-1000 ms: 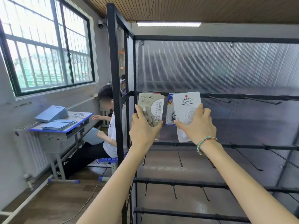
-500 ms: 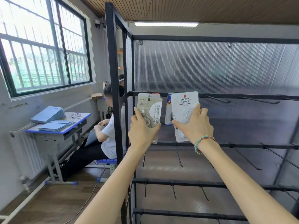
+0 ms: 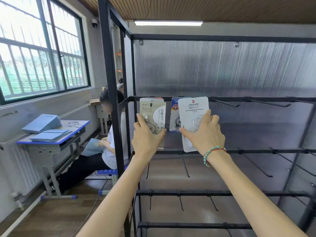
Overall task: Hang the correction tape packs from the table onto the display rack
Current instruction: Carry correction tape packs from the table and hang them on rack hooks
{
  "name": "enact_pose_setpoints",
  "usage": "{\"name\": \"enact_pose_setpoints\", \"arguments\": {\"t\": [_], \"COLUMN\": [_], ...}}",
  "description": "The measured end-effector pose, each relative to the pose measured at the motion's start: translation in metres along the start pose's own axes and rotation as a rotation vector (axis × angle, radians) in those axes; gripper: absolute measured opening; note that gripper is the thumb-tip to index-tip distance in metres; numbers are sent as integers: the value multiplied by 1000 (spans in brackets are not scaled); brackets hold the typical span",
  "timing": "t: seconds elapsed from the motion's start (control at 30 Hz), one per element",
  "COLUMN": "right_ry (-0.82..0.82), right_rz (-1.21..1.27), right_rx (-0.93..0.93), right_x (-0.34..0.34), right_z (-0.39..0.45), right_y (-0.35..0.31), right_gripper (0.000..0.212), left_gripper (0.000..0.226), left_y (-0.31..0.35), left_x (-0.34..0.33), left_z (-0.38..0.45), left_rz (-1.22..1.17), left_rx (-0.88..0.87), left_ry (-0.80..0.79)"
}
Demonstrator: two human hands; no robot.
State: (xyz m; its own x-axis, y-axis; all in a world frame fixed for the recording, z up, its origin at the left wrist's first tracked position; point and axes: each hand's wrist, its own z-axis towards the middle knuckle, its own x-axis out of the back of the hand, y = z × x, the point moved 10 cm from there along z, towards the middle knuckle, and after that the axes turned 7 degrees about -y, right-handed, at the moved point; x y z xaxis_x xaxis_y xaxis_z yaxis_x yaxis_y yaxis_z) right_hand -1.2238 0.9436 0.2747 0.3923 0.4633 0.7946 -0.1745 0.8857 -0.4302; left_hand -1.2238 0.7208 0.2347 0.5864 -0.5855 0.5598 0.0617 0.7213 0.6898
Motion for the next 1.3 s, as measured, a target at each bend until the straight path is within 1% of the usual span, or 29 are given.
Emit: {"name": "enact_pose_setpoints", "arguments": {"t": [0.2, 0.4, 0.57, 0.73, 1.1, 1.3], "right_ry": [-12, -2, -39, -54, -51, -15], "right_rz": [-31, -68, -62, -53, 46, 88], "right_rx": [-16, 21, 6, -11, -99, -131], "right_x": [-3, -6, -14, -28, -66, -77], "right_z": [-1, -1, 6, 18, 71, 85], "right_y": [9, 2, 4, 5, 1, 1], "right_gripper": [112, 112, 109, 115, 115, 116], "left_gripper": [109, 109, 109, 111, 111, 112], "left_y": [0, -1, -2, -4, -15, -22], "left_x": [-2, -5, -6, -8, -38, -43], "left_z": [4, 6, 8, 13, 46, 61], "left_rz": [17, 34, 46, 56, -51, -69], "left_rx": [1, 7, 9, 14, 115, 100], "left_ry": [9, 15, 16, 15, -29, -22]}}
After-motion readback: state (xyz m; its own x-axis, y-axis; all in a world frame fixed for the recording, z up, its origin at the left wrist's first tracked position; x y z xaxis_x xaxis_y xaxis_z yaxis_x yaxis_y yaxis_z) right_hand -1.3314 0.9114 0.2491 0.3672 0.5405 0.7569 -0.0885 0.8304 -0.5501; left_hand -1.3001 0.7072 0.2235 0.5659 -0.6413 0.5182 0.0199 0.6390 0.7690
